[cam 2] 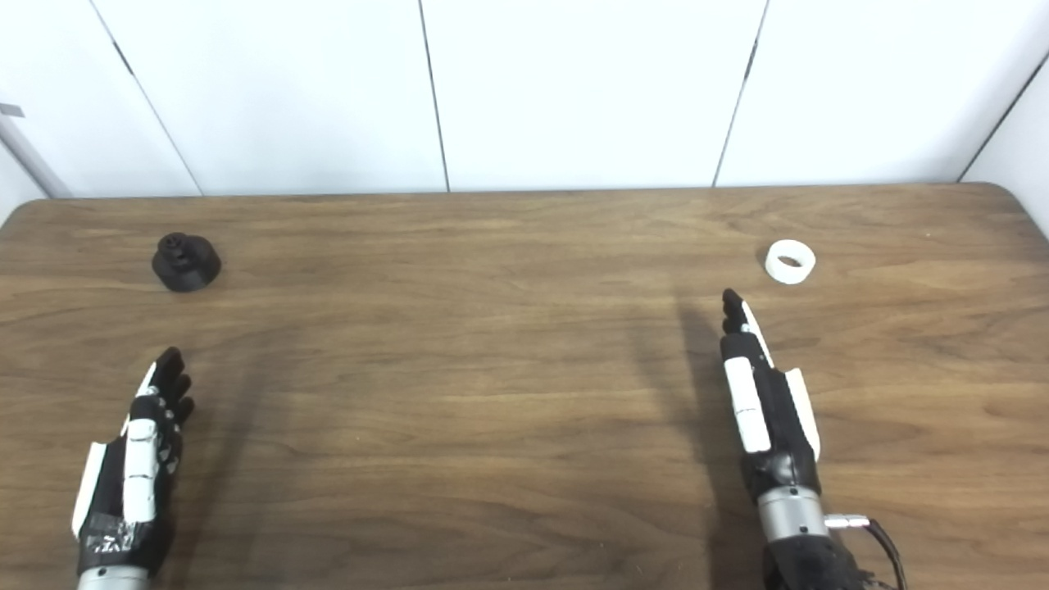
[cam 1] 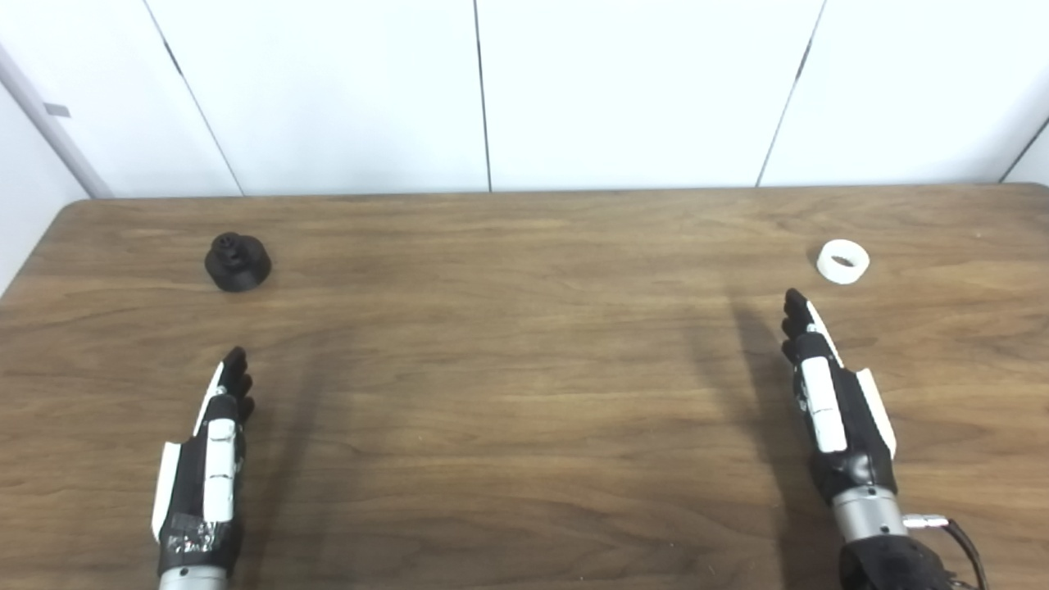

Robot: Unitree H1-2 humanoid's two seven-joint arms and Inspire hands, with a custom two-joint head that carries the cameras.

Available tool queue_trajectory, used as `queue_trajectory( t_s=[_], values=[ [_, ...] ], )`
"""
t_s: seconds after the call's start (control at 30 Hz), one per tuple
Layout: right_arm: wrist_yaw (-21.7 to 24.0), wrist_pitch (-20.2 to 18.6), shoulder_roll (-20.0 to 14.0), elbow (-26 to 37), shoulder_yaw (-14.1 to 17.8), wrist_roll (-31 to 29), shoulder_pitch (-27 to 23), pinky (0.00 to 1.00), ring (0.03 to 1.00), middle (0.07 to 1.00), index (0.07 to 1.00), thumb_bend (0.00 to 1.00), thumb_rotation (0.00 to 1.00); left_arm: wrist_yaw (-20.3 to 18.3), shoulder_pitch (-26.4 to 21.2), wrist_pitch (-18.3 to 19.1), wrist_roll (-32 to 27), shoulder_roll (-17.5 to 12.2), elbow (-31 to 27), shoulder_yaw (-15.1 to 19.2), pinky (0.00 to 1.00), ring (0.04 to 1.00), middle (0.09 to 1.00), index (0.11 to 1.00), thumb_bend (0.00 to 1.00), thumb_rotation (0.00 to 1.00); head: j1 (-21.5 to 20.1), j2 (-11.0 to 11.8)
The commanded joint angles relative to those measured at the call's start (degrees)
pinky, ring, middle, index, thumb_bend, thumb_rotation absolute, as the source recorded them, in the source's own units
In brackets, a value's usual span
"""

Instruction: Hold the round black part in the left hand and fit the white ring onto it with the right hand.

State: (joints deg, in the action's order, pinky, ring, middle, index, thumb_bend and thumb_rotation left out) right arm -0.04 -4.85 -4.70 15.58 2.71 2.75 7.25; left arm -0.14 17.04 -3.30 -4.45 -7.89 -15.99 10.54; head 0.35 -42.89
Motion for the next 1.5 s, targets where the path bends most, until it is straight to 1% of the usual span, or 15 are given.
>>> queue_trajectory(
  t_s=[0.0, 0.13, 0.3, 0.5, 0.6, 0.7, 0.77, 0.8, 0.83, 0.93, 1.0, 1.13, 1.17, 1.23, 1.47],
  values=[
    [-0.2, 1.17, 0.23, 2.02, 0.24, -0.31, -0.11, 1.0, 0.996, 0.991, 0.962, 0.57, 1.0, 0.16, -0.39, -2.67, 0.44, -0.03, -0.49, 0.2, 1.0, 1.0, 1.0, 0.985, 0.48, 0.97, 0.14, 0.02],
    [-0.23, 0.73, -0.08, 2.26, 0.11, 0.51, -0.08, 1.0, 0.997, 0.989, 0.96, 0.58, 1.0, 0.14, -0.41, -2.65, 0.28, 0.05, -0.55, 0.17, 1.0, 1.0, 1.0, 0.981, 0.48, 0.96, 0.14, 0.02],
    [-0.32, 0.26, 0.19, 2.31, 0.14, 0.58, -0.13, 1.0, 0.992, 0.983, 0.96, 0.59, 1.0, 0.21, -0.38, -2.29, 0.41, 0.07, -0.65, 0.15, 1.0, 1.0, 1.0, 0.981, 0.47, 0.99, -0.08, 0.31],
    [-0.36, 0.2, 0.29, 2.43, 0.13, 0.63, -0.1, 1.0, 0.999, 0.986, 0.959, 0.6, 1.0, 0.2, -0.45, -3.01, 0.45, 0.01, -0.28, 0.22, 1.0, 1.0, 1.0, 0.983, 0.48, 0.98, -0.14, 0.31],
    [-0.44, 0.24, 0.33, 2.56, 0.12, 0.84, 0.06, 0.99, 0.991, 0.978, 0.954, 0.6, 1.0, 0.23, -0.25, -3.04, 0.82, 0.07, -0.41, 0.08, 1.0, 1.0, 1.0, 0.986, 0.49, 0.97, 1.03, 0.63],
    [0.03, 0.64, 0.06, 2.4, 0.26, 0.1, 0.3, 1.0, 0.993, 0.984, 0.96, 0.58, 1.0, 0.19, 0.13, -3.01, 1.09, 0.28, -0.54, -0.2, 1.0, 1.0, 1.0, 0.99, 0.49, 0.97, 3.46, 1.42],
    [0.31, 1.39, -0.35, 1.95, 0.52, -0.49, 0.43, 1.0, 0.99, 0.987, 0.962, 0.56, 1.0, 0.25, 0.38, -3.23, 1.63, 0.55, -0.56, -0.58, 1.0, 1.0, 1.0, 0.986, 0.47, 0.97, 6.69, 2.5],
    [0.42, 1.62, -0.52, 1.78, 0.66, -0.81, 0.49, 1.0, 0.99, 0.988, 0.964, 0.56, 1.0, 0.27, 0.46, -3.51, 1.76, 0.67, -0.45, -0.75, 1.0, 1.0, 1.0, 0.985, 0.46, 0.98, 6.69, 2.5],
    [0.57, 1.99, -0.79, 1.46, 0.88, -1.23, 0.57, 1.0, 0.99, 0.989, 0.964, 0.56, 1.0, 0.4, 0.55, -4.03, 2.19, 0.9, -0.22, -0.99, 1.0, 1.0, 1.0, 0.983, 0.45, 0.98, 9.16, 3.51],
    [1.12, 2.98, -1.5, 0.61, 1.37, -2.06, 0.7, 1.0, 0.992, 0.985, 0.968, 0.53, 1.0, 0.88, 0.73, -5.35, 3.52, 1.64, 0.6, -1.76, 1.0, 1.0, 1.0, 0.975, 0.43, 0.98, 13.09, 5.54],
    [1.66, 3.46, -1.83, 0.25, 1.65, -2.74, 0.72, 1.0, 0.995, 0.986, 0.974, 0.53, 1.0, 1.45, 0.88, -5.67, 4.71, 2.21, 0.97, -2.29, 1.0, 1.0, 1.0, 0.974, 0.46, 0.96, 14.7, 6.64],
    [2.55, 3.82, -2.19, -0.17, 1.95, -3.91, 0.65, 1.0, 1.0, 0.994, 0.984, 0.5, 1.0, 2.29, 1.02, -6.52, 5.01, 2.79, 1.93, -3.12, 1.0, 1.0, 1.0, 0.97, 0.52, 0.9, 16.52, 8.33],
    [2.69, 3.79, -2.18, -0.23, 2.04, -4.09, 0.64, 1.0, 1.0, 0.995, 0.983, 0.49, 1.0, 2.5, 1.01, -6.75, 5.23, 2.8, 2.11, -3.28, 1.0, 1.0, 1.0, 0.969, 0.52, 0.89, 16.52, 8.33],
    [3.3, 3.46, -2.15, 0.23, 2.0, -4.76, 0.74, 1.0, 1.0, 0.998, 0.991, 0.47, 1.0, 3.16, 1.08, -7.1, 6.22, 3.02, 2.57, -3.63, 1.0, 1.0, 1.0, 0.967, 0.53, 0.89, 17.56, 9.5],
    [3.39, 3.02, -1.69, 1.22, 1.88, -4.87, 0.93, 1.0, 1.0, 1.0, 0.999, 0.4, 1.0, 4.46, 1.59, -6.66, 6.75, 3.65, 2.59, -4.27, 1.0, 1.0, 0.991, 0.955, 0.52, 0.85, 16.81, 10.27]
  ],
)
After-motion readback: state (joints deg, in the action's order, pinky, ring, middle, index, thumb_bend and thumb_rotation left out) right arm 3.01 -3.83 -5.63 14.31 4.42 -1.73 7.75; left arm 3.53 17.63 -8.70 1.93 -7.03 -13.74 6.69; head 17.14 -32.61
